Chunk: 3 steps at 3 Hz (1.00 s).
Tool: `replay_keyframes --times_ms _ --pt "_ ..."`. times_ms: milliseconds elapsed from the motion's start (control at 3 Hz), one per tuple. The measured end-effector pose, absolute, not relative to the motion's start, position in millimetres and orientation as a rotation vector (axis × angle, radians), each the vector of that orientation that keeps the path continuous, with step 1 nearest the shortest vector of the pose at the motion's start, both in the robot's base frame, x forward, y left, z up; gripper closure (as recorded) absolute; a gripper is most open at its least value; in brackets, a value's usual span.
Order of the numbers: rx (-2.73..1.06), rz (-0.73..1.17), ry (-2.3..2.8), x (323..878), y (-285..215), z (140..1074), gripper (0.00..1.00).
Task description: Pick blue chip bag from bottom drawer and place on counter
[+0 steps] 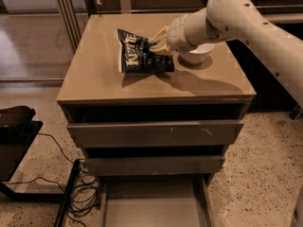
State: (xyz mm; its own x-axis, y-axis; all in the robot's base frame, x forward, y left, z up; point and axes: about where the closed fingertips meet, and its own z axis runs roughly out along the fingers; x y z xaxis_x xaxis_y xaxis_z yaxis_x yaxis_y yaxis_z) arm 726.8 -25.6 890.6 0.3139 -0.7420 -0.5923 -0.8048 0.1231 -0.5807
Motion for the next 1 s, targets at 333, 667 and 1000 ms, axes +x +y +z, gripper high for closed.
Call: replay_keyframes --times_ms 333,667,1000 --pt "-1.642 0.189 1.438 724.7 -1.8 865.9 1.00" --pt "-1.644 0.192 1.440 724.5 -1.5 864.4 0.82" --pt "-1.644 0.193 1.440 724.5 -1.4 864.4 0.58"
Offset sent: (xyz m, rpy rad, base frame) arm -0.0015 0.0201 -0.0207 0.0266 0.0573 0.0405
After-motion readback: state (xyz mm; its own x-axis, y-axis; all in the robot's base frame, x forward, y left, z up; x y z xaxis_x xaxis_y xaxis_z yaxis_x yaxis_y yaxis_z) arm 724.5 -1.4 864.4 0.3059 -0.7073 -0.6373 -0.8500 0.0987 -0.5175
